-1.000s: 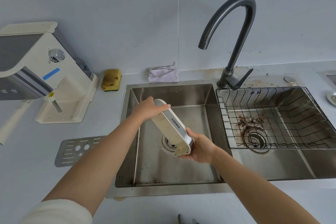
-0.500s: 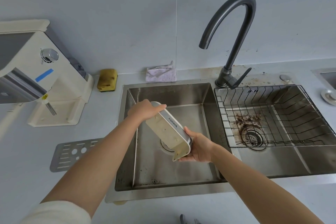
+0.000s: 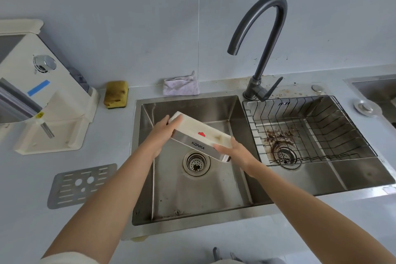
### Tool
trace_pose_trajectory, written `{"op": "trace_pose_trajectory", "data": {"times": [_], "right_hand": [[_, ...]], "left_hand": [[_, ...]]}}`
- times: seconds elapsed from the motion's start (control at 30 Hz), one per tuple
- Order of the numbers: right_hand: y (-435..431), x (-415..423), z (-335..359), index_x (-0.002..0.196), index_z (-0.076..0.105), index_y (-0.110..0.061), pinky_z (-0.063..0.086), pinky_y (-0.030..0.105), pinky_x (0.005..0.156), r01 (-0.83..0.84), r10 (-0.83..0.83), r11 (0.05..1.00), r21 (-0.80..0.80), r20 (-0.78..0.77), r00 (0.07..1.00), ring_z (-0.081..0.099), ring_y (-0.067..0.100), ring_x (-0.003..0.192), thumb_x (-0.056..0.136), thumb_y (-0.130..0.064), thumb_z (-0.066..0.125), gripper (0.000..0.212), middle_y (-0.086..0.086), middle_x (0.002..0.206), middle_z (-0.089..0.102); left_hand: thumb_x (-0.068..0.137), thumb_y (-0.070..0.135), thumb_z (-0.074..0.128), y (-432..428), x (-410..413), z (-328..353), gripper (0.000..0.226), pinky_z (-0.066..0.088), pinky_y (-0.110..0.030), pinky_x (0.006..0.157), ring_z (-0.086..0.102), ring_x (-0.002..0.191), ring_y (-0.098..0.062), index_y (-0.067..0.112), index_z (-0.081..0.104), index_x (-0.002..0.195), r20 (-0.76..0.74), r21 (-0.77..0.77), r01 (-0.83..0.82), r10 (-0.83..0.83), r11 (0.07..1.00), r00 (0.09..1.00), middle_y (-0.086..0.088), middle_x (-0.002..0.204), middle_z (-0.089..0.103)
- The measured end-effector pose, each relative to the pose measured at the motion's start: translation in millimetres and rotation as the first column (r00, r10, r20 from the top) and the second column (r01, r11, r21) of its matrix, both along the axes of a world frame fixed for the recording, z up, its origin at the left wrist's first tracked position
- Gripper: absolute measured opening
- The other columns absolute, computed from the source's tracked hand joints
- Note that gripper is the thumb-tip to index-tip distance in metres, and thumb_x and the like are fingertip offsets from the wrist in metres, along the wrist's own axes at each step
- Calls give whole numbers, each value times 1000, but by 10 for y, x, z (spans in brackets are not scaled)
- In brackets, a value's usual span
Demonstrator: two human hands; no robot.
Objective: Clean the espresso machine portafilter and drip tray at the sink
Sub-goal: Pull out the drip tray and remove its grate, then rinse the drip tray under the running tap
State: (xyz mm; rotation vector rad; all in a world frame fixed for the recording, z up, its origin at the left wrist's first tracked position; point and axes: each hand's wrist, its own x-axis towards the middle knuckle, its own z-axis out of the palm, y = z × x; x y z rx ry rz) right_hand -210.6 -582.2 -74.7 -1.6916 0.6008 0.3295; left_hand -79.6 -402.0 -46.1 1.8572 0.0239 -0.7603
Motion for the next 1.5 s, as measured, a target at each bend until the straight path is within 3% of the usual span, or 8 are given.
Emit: {"op": "trace_pose_trajectory", "data": {"times": [0.23,0.57,0.73,0.83,1.03,1.23,1.37,1.5], "right_hand": [[-76,-70,35,133,26,-26,47,29,93,-6,63,971,-238,230,971,47,15,116,70,-27,75,81,-3,129,43],[-316,-91,143,142,12,-22,38,8,79,-82,204,921,-381,293,934,39,11,119,69,-23,79,100,-4,132,36],[-583,-55,228,142,8,-25,41,23,95,-184,279,914,-362,230,932,37,11,123,73,-26,75,96,-6,135,32],[-830,-7,355,146,5,-21,36,20,99,-103,149,967,-234,186,971,36,15,129,85,-23,64,85,-4,139,35],[-1532,334,533,147,12,-14,24,44,115,254,-258,965,60,74,963,28,28,139,90,-46,48,75,9,150,28],[-1880,698,855,145,15,-5,38,39,100,569,-546,735,368,-175,819,40,39,129,94,-40,44,68,29,146,27],[-1991,876,906,131,31,3,49,34,94,643,-535,327,693,-425,730,60,25,111,89,-46,49,67,15,125,56],[-2126,1027,742,115,35,7,52,41,89,681,-511,357,640,-476,716,66,28,98,87,-52,47,67,13,110,65]], "left_hand": [[92,26,53,97,-141,-123,22,52,-36,74,61,93,-18,11,56,108,-334,-312,-173,63,934,941,-7,103,64],[88,2,52,-24,-241,-129,20,50,-40,72,61,91,-23,12,54,106,-389,-390,-261,100,883,916,-9,101,63],[89,3,51,-293,-312,-99,13,56,-36,66,61,86,-21,13,56,96,-385,-401,-341,181,850,905,-6,94,64],[89,2,51,-474,-357,-89,12,50,-38,72,60,88,-22,12,55,94,-412,-411,-404,228,817,882,-8,96,63],[90,1,50,-786,-340,-38,11,49,-36,75,59,88,-21,11,54,93,-422,-441,-484,302,755,855,-8,95,62],[90,2,51,-910,-317,-20,13,49,-37,76,60,89,-21,13,56,95,-398,-457,-501,334,735,854,-7,96,63],[90,1,50,-936,-315,-38,14,52,-37,72,61,88,-21,14,55,95,-388,-460,-511,354,726,851,-6,95,64],[89,2,52,-910,-344,-96,16,57,-33,63,63,86,-20,16,57,95,-375,-436,-512,368,740,851,-4,93,65]]}}
